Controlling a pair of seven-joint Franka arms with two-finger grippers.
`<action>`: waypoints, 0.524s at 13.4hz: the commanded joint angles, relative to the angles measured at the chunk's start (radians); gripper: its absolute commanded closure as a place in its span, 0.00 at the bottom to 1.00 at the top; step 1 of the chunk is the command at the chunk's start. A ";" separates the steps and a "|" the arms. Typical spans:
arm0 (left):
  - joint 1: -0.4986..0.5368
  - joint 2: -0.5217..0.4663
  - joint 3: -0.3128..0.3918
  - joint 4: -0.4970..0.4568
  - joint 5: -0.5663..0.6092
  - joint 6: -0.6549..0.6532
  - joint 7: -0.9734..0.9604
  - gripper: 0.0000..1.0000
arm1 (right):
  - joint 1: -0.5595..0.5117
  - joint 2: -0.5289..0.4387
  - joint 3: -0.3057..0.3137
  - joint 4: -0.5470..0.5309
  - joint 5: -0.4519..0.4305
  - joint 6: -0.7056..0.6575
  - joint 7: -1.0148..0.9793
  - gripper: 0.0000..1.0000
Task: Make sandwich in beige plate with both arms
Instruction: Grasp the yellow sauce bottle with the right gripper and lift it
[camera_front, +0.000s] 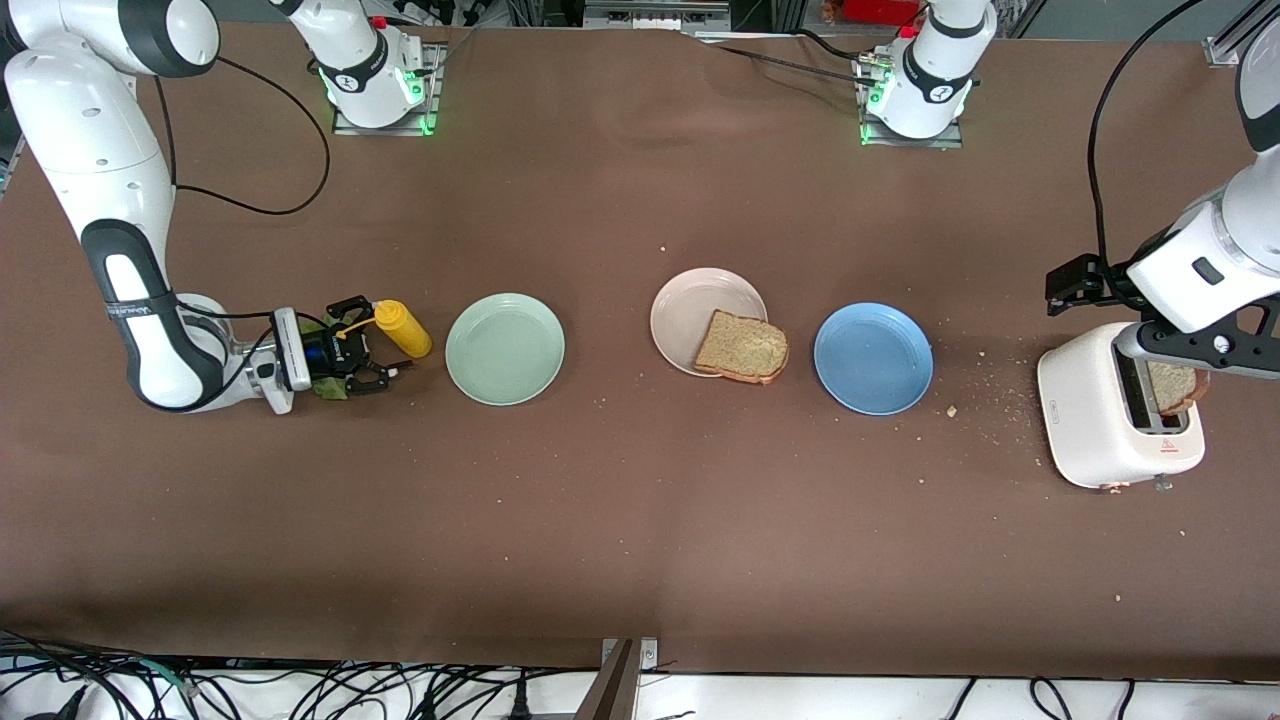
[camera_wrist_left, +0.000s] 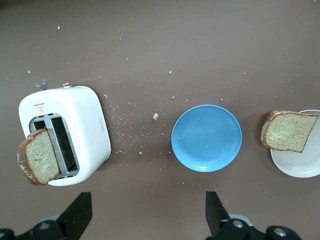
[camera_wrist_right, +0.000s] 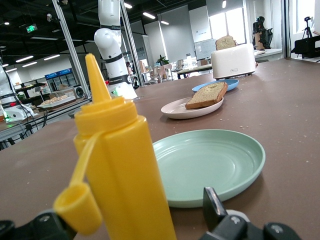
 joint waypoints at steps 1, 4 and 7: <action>0.003 -0.014 -0.006 0.000 0.018 -0.014 -0.008 0.00 | 0.004 0.000 -0.003 -0.007 0.017 0.006 -0.008 0.36; 0.003 -0.014 -0.006 0.000 0.020 -0.024 -0.008 0.00 | 0.009 -0.003 -0.003 0.008 0.025 0.011 0.039 1.00; 0.003 -0.014 -0.006 0.000 0.020 -0.024 -0.008 0.00 | 0.009 -0.015 -0.003 0.032 0.042 0.008 0.112 1.00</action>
